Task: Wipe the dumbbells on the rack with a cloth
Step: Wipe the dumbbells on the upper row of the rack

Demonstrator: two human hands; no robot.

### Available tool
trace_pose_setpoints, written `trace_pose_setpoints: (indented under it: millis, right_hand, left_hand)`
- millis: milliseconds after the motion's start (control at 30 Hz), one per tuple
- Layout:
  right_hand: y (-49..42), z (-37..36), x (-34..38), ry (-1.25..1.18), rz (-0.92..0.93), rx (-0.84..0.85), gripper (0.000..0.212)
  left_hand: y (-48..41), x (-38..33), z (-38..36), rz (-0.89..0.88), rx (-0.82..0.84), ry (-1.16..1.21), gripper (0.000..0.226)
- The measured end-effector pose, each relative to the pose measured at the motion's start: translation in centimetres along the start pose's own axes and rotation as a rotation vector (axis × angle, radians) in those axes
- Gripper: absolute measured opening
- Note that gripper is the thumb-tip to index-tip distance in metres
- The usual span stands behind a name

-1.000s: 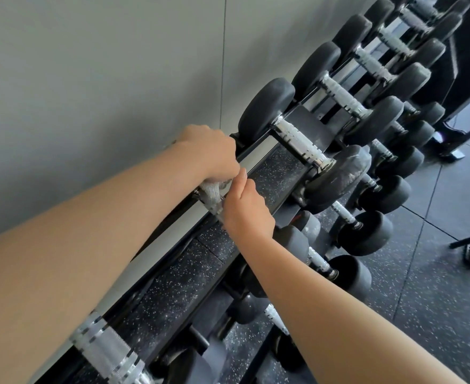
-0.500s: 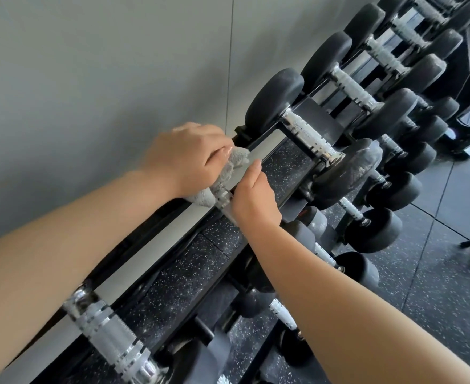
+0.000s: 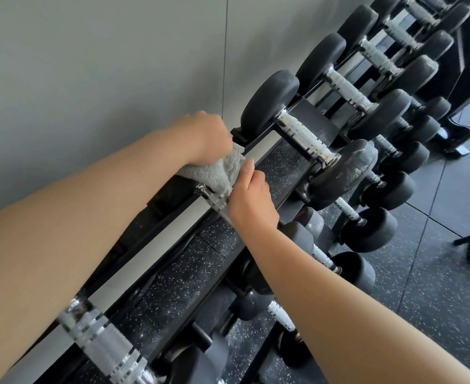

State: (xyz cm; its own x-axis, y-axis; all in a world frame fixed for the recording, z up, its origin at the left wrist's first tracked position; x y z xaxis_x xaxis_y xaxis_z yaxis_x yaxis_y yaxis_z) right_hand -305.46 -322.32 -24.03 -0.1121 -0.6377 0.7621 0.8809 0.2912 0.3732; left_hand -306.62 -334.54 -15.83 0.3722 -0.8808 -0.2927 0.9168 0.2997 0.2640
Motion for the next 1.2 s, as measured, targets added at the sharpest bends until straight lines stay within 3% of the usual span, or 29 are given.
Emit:
trace_pose_setpoints:
  millis: [100,200,300,433,600,733,933,1067,1200]
  right_hand:
    - [-0.3,-0.1,-0.1,0.047,0.018,-0.011,0.054]
    - [-0.4,-0.3,-0.2,0.083,0.019,-0.006,0.051]
    - [-0.2,-0.2,-0.2,0.023,0.002,-0.016,0.058]
    - [-0.4,-0.2,-0.2,0.037,0.010,0.002,0.056]
    - [-0.5,-0.2,-0.1,0.004,0.006,-0.020,0.061]
    - [-0.7,-0.4,-0.2,0.053,0.042,-0.016,0.055]
    - [-0.2,-0.1,-0.1,0.011,0.029,-0.065,0.063]
    - [0.3,0.0,0.3,0.002,0.043,-0.087,0.064]
    - [0.6,-0.1,0.2,0.004,0.043,-0.107,0.064]
  left_hand:
    - [-0.7,0.8,-0.2,0.027,0.089,0.065,0.030]
    - [0.1,1.2,-0.1,-0.046,0.051,0.097,0.030]
    - [2.0,1.9,-0.3,-0.198,-0.098,0.180,0.041]
    - [5.1,3.8,-1.8,-0.475,-0.433,0.226,0.043]
    - [6.0,3.9,-2.0,-0.505,-0.564,0.064,0.041]
    - [4.7,1.7,-0.9,-0.361,-0.422,-0.075,0.049]
    - [1.3,-0.5,-0.1,-0.019,-0.149,-0.247,0.029]
    - [0.0,0.2,-0.1,0.041,0.016,-0.135,0.022]
    - [1.3,1.0,-0.2,-0.052,-0.079,-0.002,0.037]
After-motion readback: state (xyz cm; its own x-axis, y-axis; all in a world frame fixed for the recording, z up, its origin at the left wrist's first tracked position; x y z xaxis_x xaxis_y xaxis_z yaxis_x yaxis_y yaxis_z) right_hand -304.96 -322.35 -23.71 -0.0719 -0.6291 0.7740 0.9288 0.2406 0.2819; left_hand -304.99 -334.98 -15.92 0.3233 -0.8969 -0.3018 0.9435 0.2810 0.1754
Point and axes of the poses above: each hand's wrist, its own y-axis away from the middle knuckle, its own z-axis out of the back of the hand, x = y × z, the point moved 4 cm from there along -y, towards the middle knuckle, and after that the axes turned 5 degrees about x, right-handed, at the moved point
